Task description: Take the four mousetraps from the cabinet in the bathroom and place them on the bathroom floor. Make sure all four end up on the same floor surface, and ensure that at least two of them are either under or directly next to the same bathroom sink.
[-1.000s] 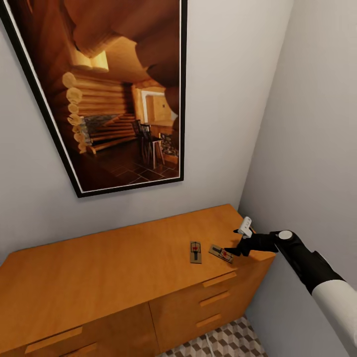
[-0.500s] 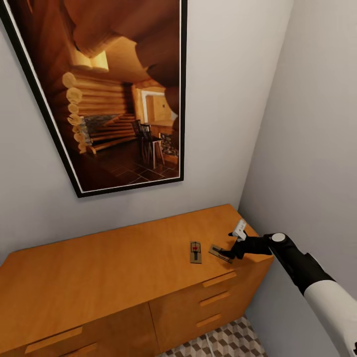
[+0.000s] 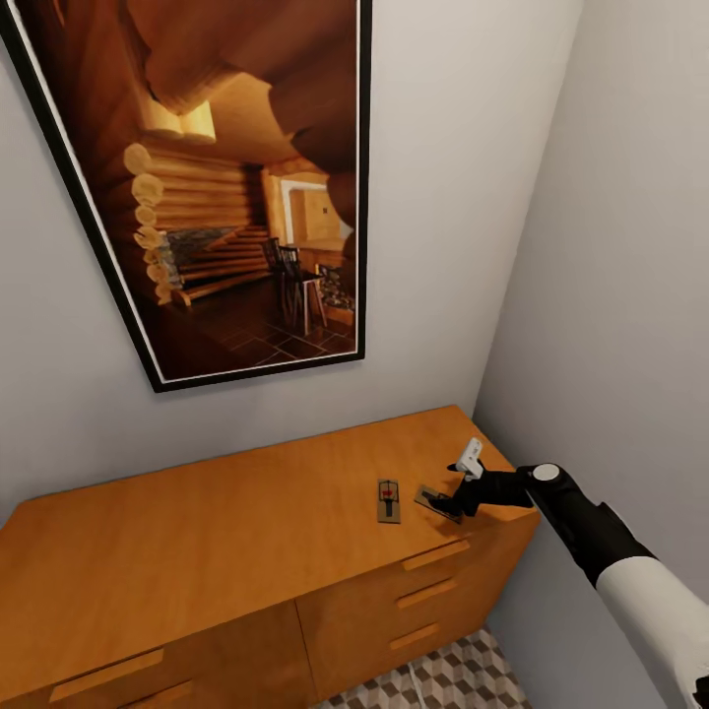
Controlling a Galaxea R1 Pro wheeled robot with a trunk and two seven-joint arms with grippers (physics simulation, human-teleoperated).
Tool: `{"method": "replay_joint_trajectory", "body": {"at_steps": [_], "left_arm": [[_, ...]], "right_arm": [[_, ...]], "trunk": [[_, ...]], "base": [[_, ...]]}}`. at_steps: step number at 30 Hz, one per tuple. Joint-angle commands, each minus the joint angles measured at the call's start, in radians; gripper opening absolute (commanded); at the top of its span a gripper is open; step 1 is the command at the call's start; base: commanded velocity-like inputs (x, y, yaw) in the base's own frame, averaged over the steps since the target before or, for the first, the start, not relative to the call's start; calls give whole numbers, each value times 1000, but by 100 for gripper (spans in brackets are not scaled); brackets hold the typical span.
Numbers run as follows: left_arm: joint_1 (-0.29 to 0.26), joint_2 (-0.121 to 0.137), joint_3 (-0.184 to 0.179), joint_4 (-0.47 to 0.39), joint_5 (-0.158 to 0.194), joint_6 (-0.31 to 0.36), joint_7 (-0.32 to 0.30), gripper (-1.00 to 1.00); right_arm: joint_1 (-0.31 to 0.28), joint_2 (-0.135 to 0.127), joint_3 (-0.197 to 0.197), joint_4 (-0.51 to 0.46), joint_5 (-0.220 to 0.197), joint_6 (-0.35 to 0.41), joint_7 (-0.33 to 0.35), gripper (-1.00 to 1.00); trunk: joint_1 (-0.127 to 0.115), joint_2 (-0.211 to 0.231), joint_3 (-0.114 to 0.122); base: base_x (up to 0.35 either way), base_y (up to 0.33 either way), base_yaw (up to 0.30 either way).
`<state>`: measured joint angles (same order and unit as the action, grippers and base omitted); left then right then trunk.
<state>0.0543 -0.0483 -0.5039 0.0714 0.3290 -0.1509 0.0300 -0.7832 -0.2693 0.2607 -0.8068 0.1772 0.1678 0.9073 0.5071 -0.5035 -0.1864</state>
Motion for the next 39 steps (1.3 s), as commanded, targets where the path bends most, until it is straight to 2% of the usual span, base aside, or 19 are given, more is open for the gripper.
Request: {"method": "replay_joint_trajectory", "body": {"at_steps": [1,18,39], "left_arm": [[-1,-1,-8,2,7,-6,2,100],[-1,-1,-8,2,7,-6,2,100],[-1,-1,-8,2,7,-6,2,100]], "right_arm": [[-1,0,2,-2,2,7,2,100],[-1,15,2,32,45,-30,1,100],[-1,13,1,63,103,-71,1,100]], "trunk": [[0,-2,-2],[0,-2,-2],[0,-2,-2]], "base": [[0,0,0],[0,0,0],[0,0,0]]}}
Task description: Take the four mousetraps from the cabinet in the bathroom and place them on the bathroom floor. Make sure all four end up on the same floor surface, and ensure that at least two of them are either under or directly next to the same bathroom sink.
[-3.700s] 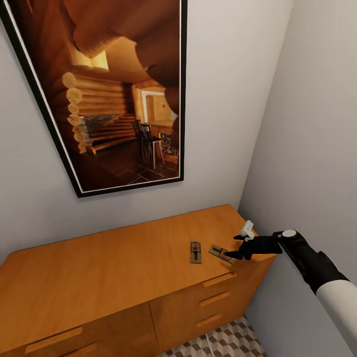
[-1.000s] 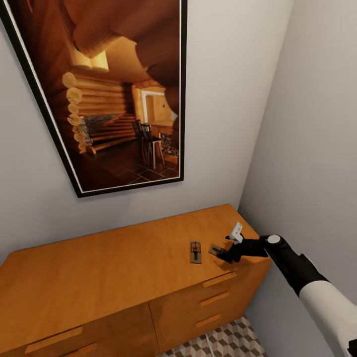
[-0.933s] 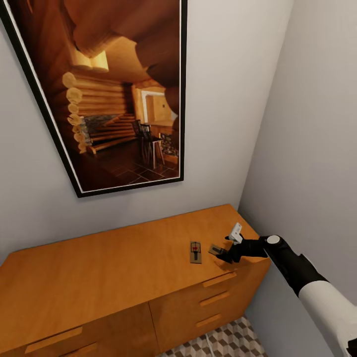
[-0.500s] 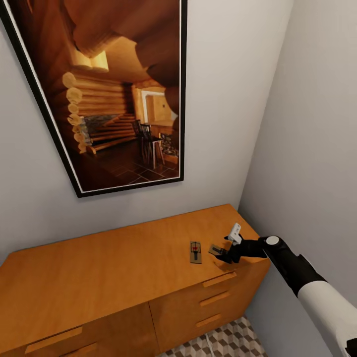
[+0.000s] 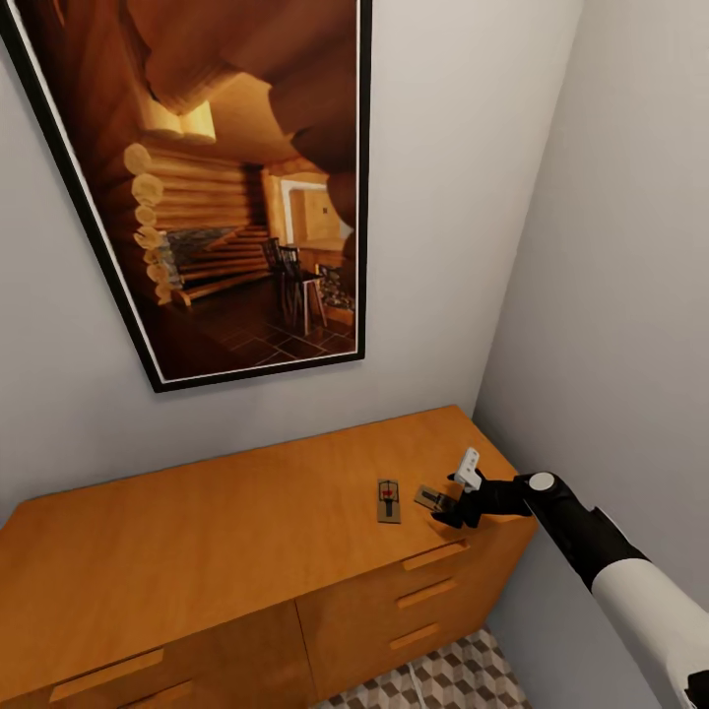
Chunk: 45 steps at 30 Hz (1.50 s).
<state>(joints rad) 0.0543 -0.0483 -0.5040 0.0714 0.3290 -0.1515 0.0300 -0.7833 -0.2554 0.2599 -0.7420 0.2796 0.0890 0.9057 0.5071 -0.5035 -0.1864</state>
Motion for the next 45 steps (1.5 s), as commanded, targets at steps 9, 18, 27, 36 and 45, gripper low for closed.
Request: {"method": "replay_joint_trajectory", "body": {"at_steps": [9,18,27,36,45], "left_arm": [[-1,-2,-8,1,7,-6,2,100],[-1,-2,-8,1,7,-6,2,100],[-1,-2,-8,1,7,-6,2,100],[-1,-2,-8,1,7,-6,2,100],[-1,-1,-8,1,7,-5,2,100]], "right_arm": [[-1,-1,1,3,5,2,4,100],[-1,-1,1,4,5,0,6,100],[-1,-2,1,8,4,-12,8,100],[-1,-2,0,39,4,-58,8,100],[-1,-3,0,46,4,-73,9,100]], "trunk": [[0,-2,-2],[0,-2,-2],[0,-2,-2],[0,-2,-2],[0,-2,-2]], "base": [[0,0,0],[0,0,0],[0,0,0],[0,0,0],[0,0,0]]}}
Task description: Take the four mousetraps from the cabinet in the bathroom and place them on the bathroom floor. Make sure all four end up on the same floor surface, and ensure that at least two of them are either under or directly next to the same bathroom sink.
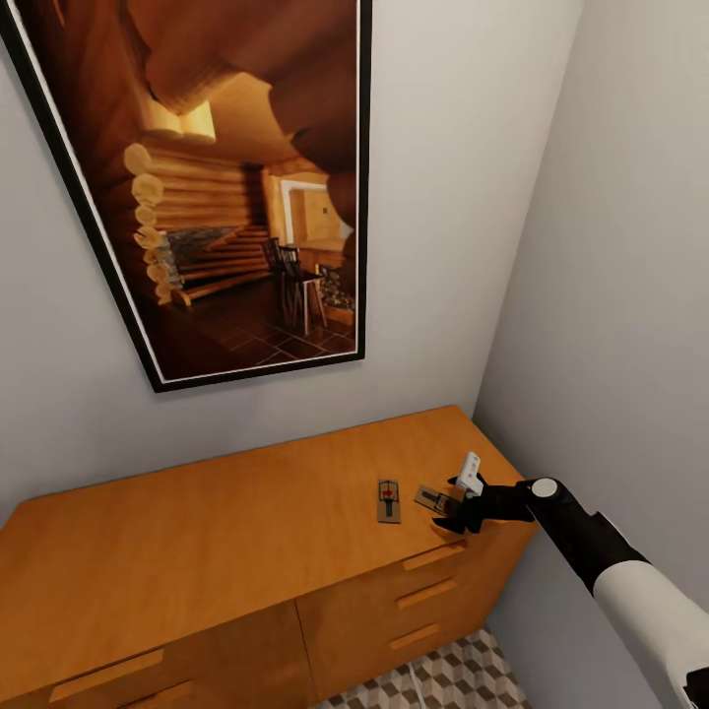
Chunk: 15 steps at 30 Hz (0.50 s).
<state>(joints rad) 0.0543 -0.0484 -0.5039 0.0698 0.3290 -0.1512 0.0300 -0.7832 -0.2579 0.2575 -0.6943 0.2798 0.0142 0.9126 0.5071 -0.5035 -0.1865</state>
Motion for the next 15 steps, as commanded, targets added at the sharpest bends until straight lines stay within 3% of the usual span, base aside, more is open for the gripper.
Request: {"method": "replay_joint_trajectory", "body": {"at_steps": [1,15], "left_arm": [[-1,-1,-8,2,7,-6,2,100],[-1,-1,-8,2,7,-6,2,100]], "right_arm": [[-1,-1,2,-1,3,0,2,100],[-1,-1,2,18,2,-35,2,100]], "trunk": [[0,-2,-2],[0,-2,-2]], "base": [[0,0,0],[0,0,0]]}}
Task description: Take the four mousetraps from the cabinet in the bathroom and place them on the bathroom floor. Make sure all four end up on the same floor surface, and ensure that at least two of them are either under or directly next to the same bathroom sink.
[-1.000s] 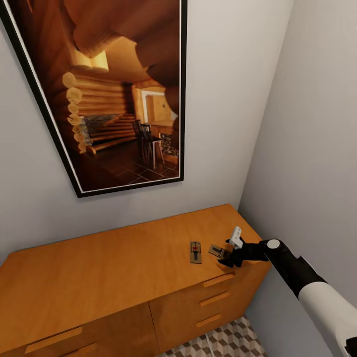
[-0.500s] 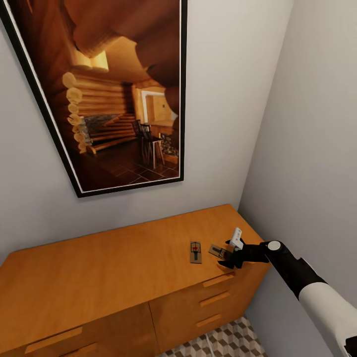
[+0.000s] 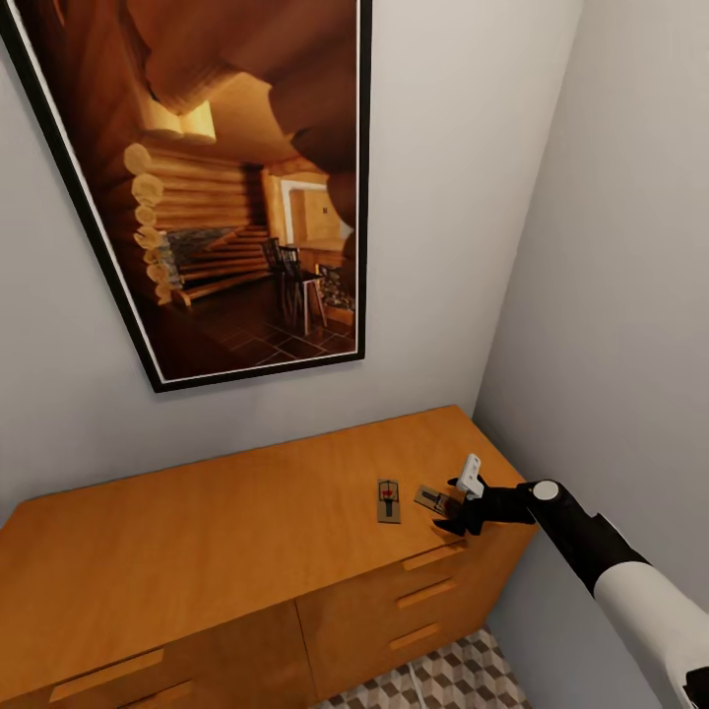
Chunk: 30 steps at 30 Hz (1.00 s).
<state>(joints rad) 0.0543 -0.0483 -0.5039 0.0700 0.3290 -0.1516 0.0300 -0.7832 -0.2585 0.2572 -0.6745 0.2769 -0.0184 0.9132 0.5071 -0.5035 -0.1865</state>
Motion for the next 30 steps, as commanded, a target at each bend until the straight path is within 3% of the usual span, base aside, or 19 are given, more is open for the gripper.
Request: {"method": "replay_joint_trajectory", "body": {"at_steps": [1,30], "left_arm": [[-1,-1,-8,3,7,-6,2,100],[-1,-1,-8,4,7,-5,2,100]], "right_arm": [[-1,-1,2,0,5,-4,1,100],[-1,-6,0,44,5,-90,10,100]], "trunk": [[0,-2,-2],[0,-2,-2]], "base": [[0,0,0],[0,0,0]]}}
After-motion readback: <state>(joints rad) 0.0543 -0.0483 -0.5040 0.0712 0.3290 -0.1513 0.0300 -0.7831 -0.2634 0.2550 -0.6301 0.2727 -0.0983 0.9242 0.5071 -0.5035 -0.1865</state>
